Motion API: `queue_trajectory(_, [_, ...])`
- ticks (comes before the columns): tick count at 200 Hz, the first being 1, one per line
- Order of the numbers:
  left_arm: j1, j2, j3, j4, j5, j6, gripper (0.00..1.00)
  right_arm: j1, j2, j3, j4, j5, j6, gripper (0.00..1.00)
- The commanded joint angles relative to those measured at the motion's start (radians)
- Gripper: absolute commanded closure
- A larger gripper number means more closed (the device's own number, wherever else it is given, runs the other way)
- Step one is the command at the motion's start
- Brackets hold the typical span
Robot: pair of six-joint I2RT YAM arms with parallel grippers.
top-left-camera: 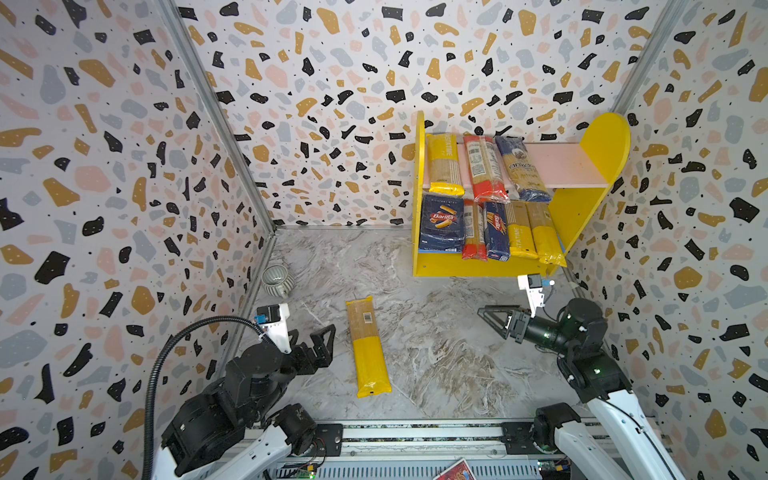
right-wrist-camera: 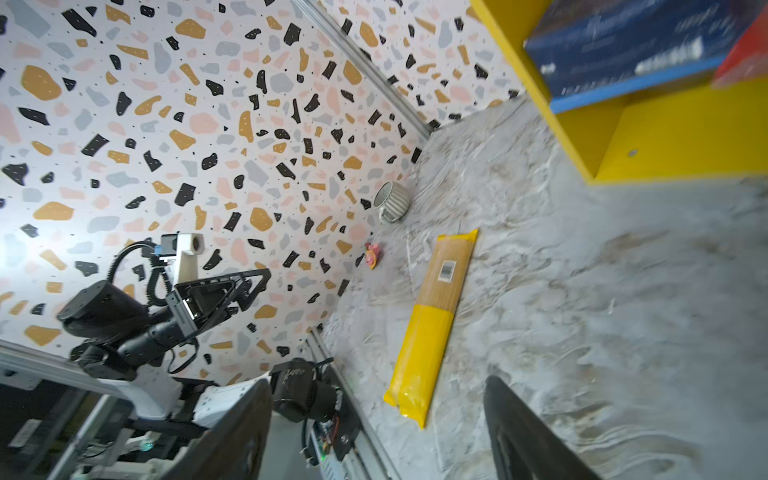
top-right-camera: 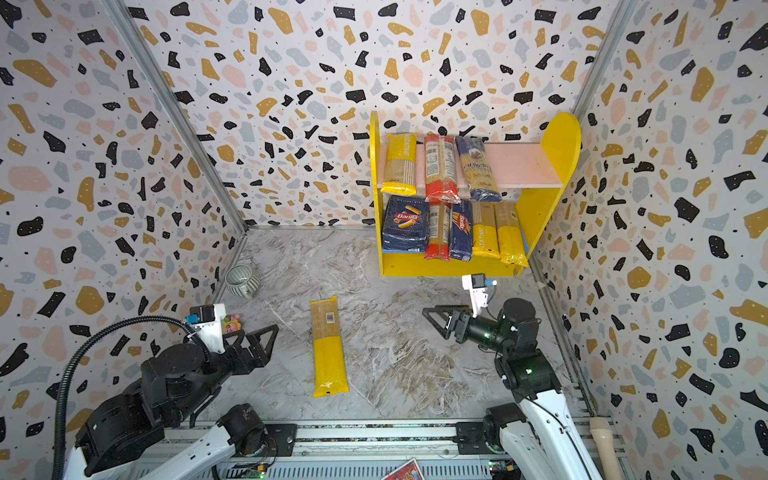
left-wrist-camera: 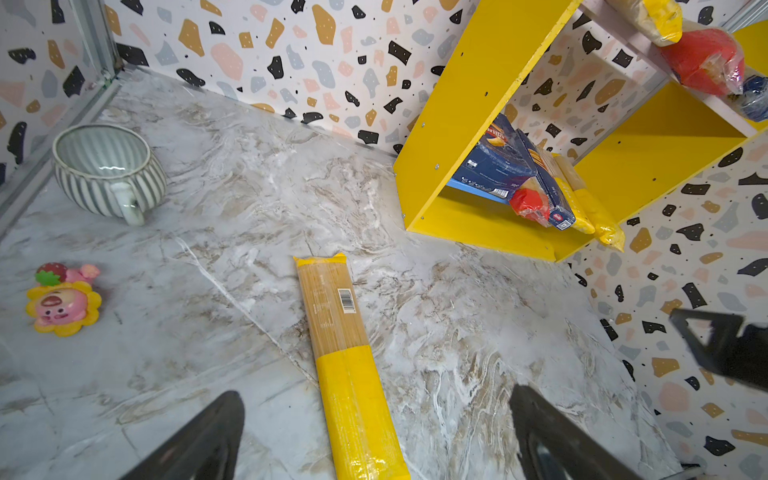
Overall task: Place and organize the pasta boxes and bags onto the shelf
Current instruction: 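Open the right gripper and move it back down to the table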
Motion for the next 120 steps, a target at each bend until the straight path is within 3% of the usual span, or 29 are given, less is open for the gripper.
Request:
queue_trajectory(1, [-0.002,-0.029,-0.031,-0.004,0.036,-0.046,0.01,0.096,-0.050,-0.121,0.144,0.035,0.128,0.20])
queue_trajectory(27, [-0.002,-0.047,-0.070,-0.008,0.047,-0.068,0.01,0.266,-0.034,-0.220,0.180,0.181,0.127,0.20])
queue_trajectory(52, [-0.002,-0.058,-0.101,-0.004,0.064,-0.084,0.00,0.397,0.068,-0.247,0.228,0.300,0.093,0.20])
queue_trajectory(120, [-0.001,-0.061,-0.124,-0.004,0.058,-0.088,0.01,0.547,0.476,-0.203,0.491,0.398,0.053,0.20])
